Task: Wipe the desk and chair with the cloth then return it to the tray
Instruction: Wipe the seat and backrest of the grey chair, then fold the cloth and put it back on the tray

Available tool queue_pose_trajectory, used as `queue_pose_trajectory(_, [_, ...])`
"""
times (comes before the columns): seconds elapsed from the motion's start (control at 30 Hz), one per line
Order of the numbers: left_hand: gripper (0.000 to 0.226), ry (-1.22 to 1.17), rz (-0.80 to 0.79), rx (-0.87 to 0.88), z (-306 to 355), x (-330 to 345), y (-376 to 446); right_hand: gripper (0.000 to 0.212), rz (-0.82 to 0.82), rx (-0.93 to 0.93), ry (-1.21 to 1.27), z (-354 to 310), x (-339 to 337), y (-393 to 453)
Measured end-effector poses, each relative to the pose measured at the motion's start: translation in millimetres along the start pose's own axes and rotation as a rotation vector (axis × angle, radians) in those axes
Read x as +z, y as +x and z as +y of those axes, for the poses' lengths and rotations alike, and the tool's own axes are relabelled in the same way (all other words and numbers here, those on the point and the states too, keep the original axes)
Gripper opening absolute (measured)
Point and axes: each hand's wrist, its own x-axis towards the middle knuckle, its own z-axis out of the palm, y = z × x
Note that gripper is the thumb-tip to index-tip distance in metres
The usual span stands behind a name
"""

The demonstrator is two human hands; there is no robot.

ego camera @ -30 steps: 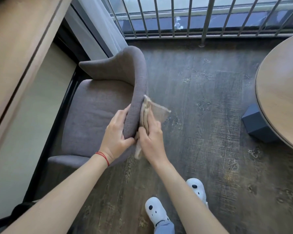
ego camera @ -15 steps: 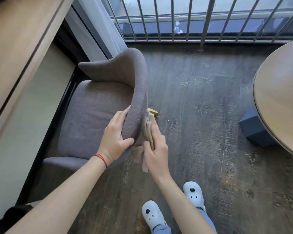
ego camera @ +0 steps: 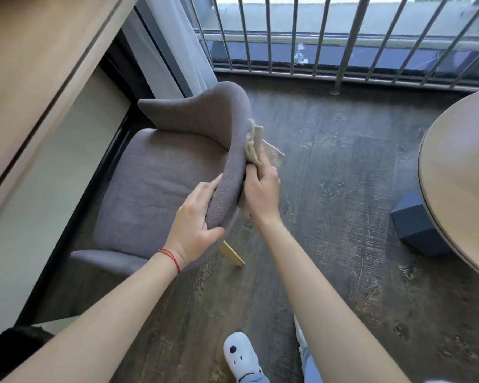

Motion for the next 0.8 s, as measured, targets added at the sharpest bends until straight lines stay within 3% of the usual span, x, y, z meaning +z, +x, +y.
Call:
queue_pose_trajectory(0.1, [0.082, 0.006, 0.008, -0.004, -0.1, 0.2, -0.8, 0.032, -0.123, 0.187, -0.147, -2.0, -18.8, 7.8])
queue_pose_trajectory(0.27, [0.079, -0.081, -0.047, -0.127, 15.4, -5.6, -4.2, 0.043, -0.060, -0.018, -0.048, -56.0, -58.1, -10.4])
queue_pose_trajectory(0.43, [0.036, -0.725, 0.296, -0.291, 89.5, -52.0, -2.0, 0.044, -0.240, -0.131, 0.007, -145.8, -48.2, -37.0])
queue_pose_trajectory(0.5, [0.050, -0.971, 0.221, -0.285, 118.2, -85.5, -2.7, 0.046, -0.335, -0.171, 0.030, -180.5, -32.3, -51.8])
queue_pose_trajectory(0.57, [0.060, -1.011, 0.208, -0.202, 140.4, -123.8, -12.9, 0.049, -0.475, -0.142, 0.021, -215.3, -12.6, -68.2])
queue_pose_trajectory(0.67, [0.049, -0.984, 0.478, -0.270, 153.2, -179.3, -40.2, 0.042, -0.740, -0.322, -0.184, -256.4, 16.3, -95.9])
queue_pose_trajectory(0.8, [0.026, -1.122, 0.796, -0.359, 128.6, -247.7, -92.4, 0.040, -0.881, -0.320, -0.183, -299.4, 66.9, -121.9])
